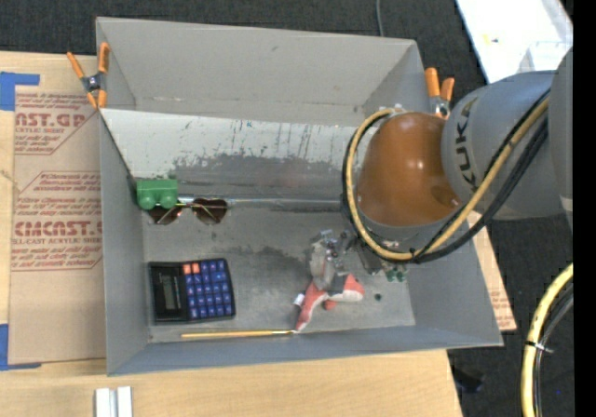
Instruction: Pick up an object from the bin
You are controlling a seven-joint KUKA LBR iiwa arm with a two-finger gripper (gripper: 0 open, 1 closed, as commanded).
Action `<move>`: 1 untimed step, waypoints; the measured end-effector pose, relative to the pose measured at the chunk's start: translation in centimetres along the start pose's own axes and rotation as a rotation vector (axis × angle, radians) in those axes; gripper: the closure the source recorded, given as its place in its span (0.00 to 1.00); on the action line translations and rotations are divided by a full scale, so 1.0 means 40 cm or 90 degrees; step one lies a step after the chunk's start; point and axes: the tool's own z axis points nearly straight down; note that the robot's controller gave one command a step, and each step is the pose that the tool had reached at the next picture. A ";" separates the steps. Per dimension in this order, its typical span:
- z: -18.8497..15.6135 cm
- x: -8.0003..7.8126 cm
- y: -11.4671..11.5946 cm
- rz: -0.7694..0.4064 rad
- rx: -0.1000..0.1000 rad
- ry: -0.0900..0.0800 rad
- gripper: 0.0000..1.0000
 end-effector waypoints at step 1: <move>0.050 0.019 0.058 -0.129 0.002 -0.004 1.00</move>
Offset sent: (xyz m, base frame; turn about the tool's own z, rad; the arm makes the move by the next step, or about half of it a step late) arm -0.0205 0.0382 -0.0344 -0.2417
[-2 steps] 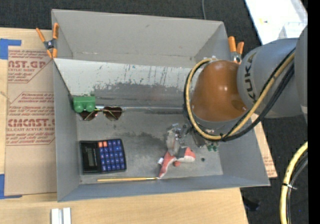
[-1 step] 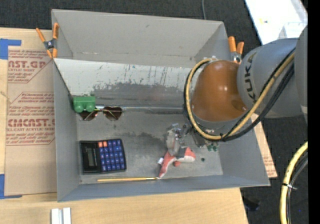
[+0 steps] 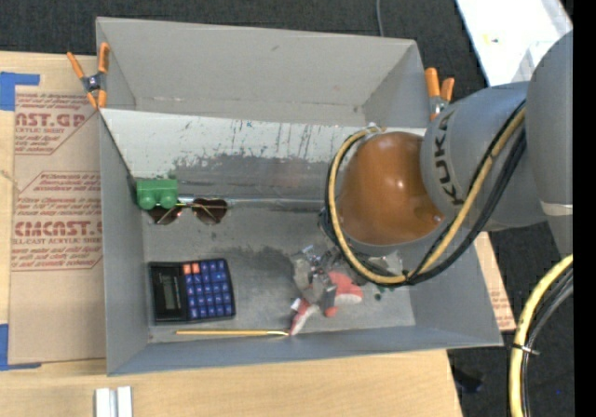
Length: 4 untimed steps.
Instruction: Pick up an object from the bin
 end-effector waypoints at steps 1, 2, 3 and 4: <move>0.033 -0.003 0.049 -0.025 -0.001 -0.002 0.00; 0.033 -0.003 0.049 -0.025 -0.001 -0.002 0.00; 0.033 0.002 0.059 -0.011 0.000 -0.006 0.00; 0.033 0.004 0.063 -0.064 0.000 -0.009 0.00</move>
Offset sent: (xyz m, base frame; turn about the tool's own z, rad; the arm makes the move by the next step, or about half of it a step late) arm 0.0000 0.0000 0.0000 0.0000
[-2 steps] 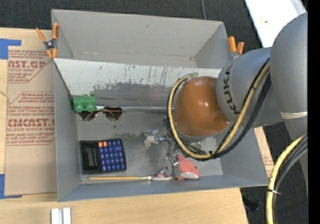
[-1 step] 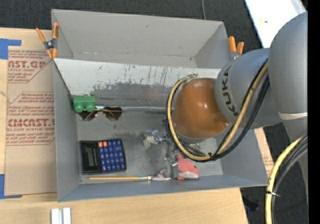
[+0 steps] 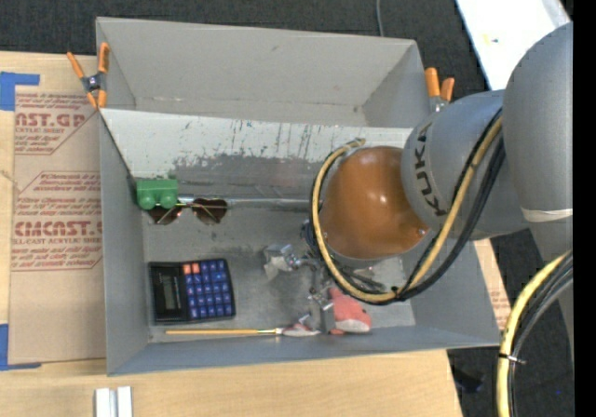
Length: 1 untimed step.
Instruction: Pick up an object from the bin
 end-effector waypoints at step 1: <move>-0.094 -0.019 0.046 -0.115 -0.001 0.004 0.00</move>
Offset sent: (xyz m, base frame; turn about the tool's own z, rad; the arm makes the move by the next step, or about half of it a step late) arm -0.0057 0.0044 -0.0004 -0.0517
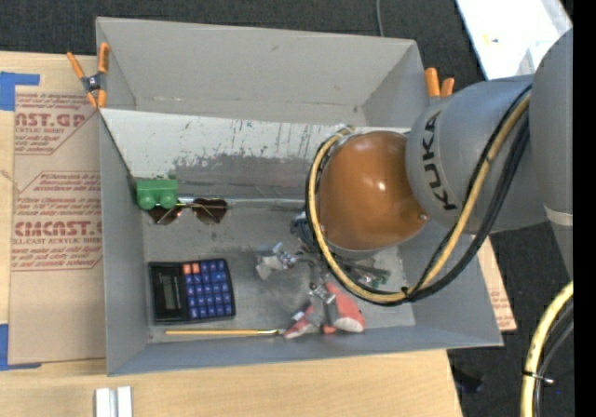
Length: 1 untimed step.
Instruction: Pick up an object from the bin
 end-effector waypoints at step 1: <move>0.032 0.012 -0.011 0.021 0.000 -0.003 0.00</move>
Offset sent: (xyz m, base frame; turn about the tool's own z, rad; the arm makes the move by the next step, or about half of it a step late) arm -0.0125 0.0046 -0.0098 -0.1595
